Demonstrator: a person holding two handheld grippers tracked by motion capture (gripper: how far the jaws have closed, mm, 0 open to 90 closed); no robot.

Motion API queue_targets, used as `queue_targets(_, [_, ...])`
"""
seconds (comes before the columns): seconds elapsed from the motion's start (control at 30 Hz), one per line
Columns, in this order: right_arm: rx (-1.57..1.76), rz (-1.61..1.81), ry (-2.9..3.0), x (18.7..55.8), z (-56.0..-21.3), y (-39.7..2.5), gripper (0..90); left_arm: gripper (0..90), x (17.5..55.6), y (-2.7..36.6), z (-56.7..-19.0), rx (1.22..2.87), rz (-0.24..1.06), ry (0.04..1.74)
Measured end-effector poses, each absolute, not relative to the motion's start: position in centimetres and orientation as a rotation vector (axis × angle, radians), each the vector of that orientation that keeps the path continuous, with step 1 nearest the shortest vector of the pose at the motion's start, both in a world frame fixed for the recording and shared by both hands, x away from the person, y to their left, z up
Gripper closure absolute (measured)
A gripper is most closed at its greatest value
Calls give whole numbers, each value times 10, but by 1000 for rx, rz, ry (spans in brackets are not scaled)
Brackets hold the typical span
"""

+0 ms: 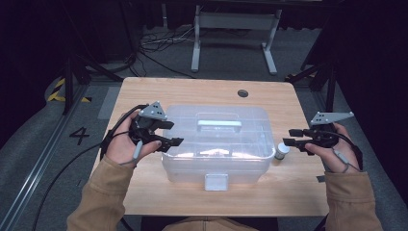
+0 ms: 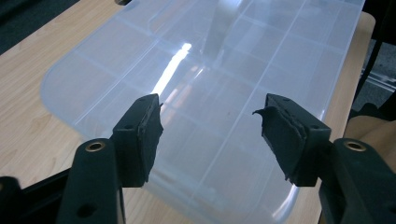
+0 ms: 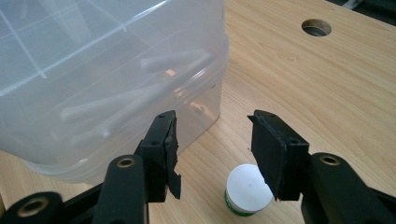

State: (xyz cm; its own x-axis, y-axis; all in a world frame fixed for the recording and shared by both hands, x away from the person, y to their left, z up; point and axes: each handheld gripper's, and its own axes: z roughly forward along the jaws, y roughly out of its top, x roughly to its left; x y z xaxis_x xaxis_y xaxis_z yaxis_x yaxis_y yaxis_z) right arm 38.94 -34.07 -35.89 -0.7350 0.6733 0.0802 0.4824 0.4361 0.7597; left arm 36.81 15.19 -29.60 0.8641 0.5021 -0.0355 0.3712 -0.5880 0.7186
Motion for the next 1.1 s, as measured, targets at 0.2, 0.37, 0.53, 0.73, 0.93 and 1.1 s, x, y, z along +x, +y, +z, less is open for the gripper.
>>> queue_targets(0.2, [999, 1167, 2464, 391, -361, -339, 512, 319, 378, 135, -296, 2237, 190, 621])
queue_targets(0.37, [999, 1162, 2466, 391, -360, -337, 508, 230, 386, 120, -299, 2203, 157, 612])
queue_targets(0.53, [997, 1154, 2474, 391, -361, -335, 508, 275, 393, 107, -302, 2195, 160, 612])
queue_targets(0.73, [994, 1154, 2480, 391, -362, -334, 508, 356, 398, 97, -306, 2228, 186, 635])
queue_targets(0.93, [990, 1167, 2486, 392, -363, -331, 508, 405, 404, 86, -312, 2263, 177, 639])
queue_targets(1.1, [990, 1174, 2487, 391, -363, -331, 510, 477, 405, 84, -310, 2286, 211, 626])
